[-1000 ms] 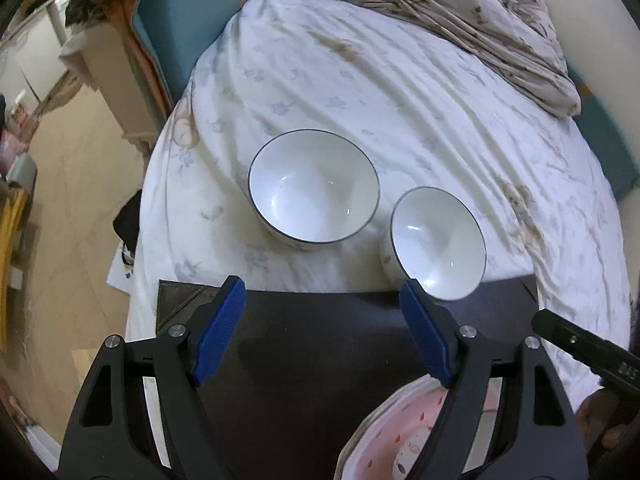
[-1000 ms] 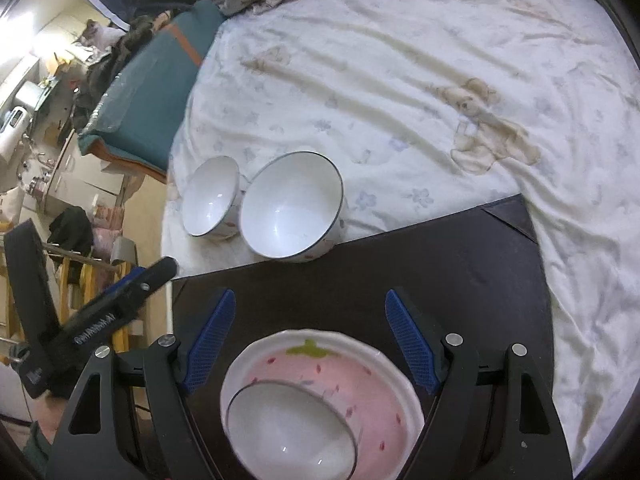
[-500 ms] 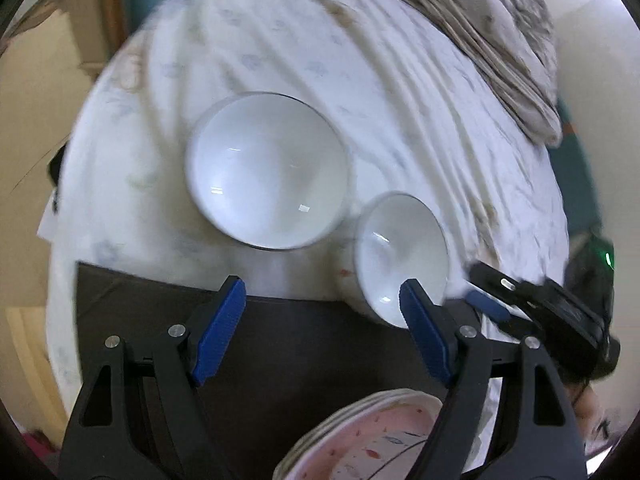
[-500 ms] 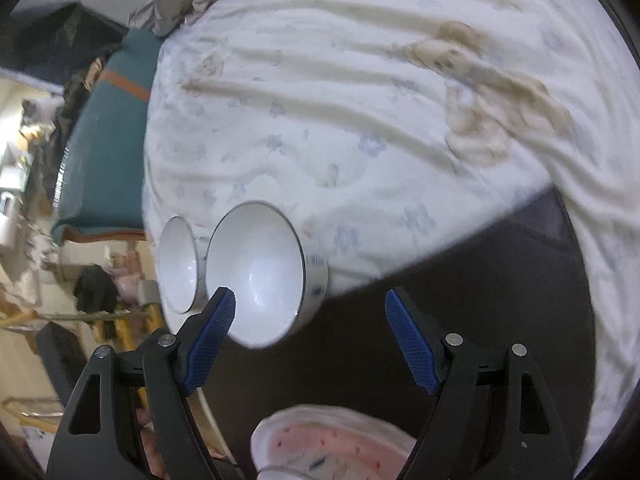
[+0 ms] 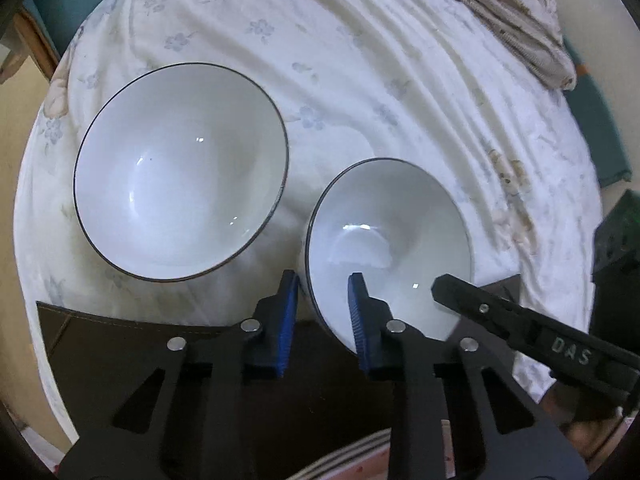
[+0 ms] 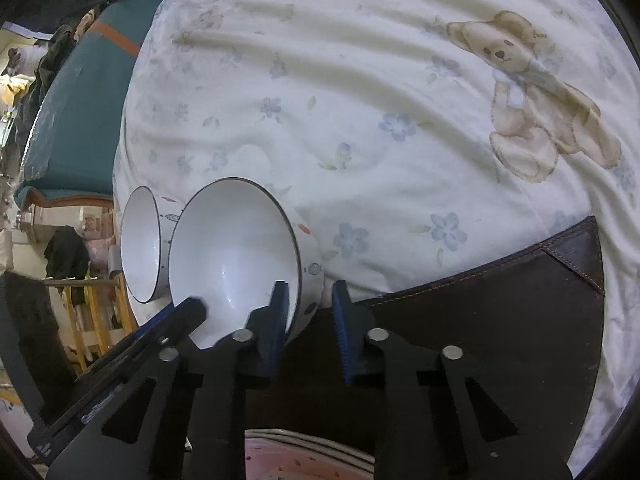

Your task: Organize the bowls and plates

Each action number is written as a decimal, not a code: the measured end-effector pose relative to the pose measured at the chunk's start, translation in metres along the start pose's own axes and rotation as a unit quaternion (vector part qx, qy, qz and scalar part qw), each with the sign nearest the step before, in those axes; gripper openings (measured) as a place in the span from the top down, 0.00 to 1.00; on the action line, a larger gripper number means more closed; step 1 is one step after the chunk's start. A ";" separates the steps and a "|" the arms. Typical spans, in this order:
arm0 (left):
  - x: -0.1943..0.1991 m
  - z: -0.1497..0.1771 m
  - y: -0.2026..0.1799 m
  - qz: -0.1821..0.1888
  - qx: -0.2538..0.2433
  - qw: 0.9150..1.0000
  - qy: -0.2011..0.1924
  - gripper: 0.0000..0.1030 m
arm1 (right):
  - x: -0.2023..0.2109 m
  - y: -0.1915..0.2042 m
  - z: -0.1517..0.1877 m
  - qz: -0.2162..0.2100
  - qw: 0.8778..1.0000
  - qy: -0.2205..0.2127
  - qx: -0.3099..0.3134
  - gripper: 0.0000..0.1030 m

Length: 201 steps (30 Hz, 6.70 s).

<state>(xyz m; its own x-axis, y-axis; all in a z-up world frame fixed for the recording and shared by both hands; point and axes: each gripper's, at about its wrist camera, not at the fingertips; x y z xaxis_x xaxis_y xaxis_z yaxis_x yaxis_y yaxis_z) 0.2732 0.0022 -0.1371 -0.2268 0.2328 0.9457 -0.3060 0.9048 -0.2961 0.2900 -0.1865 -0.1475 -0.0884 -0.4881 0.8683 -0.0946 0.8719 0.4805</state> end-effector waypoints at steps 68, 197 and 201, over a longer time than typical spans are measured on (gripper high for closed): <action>0.140 0.188 -0.005 0.027 -0.158 0.985 -0.058 0.86 | 0.126 0.050 0.201 0.026 0.993 -0.091 0.069 0.88; 0.044 -0.059 0.110 -0.043 0.053 0.996 -0.051 0.46 | -0.062 0.135 -0.055 0.096 0.991 0.029 0.088 0.48; 0.032 -0.062 0.100 -0.052 0.022 0.997 -0.046 0.56 | -0.077 0.134 -0.058 0.100 0.990 0.042 0.094 0.63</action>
<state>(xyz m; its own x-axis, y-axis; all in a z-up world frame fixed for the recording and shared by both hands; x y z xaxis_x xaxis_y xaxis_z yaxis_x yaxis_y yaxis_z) 0.2924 0.1218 -0.1276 -0.2739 0.1024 0.9563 -0.3720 0.9056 -0.2035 0.3420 -0.0296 -0.1424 -0.0422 -0.2948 0.9546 -0.2671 0.9240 0.2735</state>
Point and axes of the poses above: each gripper's, at about its wrist camera, not at the fingertips, and x roughly against the way its jaws point, y to its left, z to its underside, and after that the axes turned 10 degrees about x, right-handed
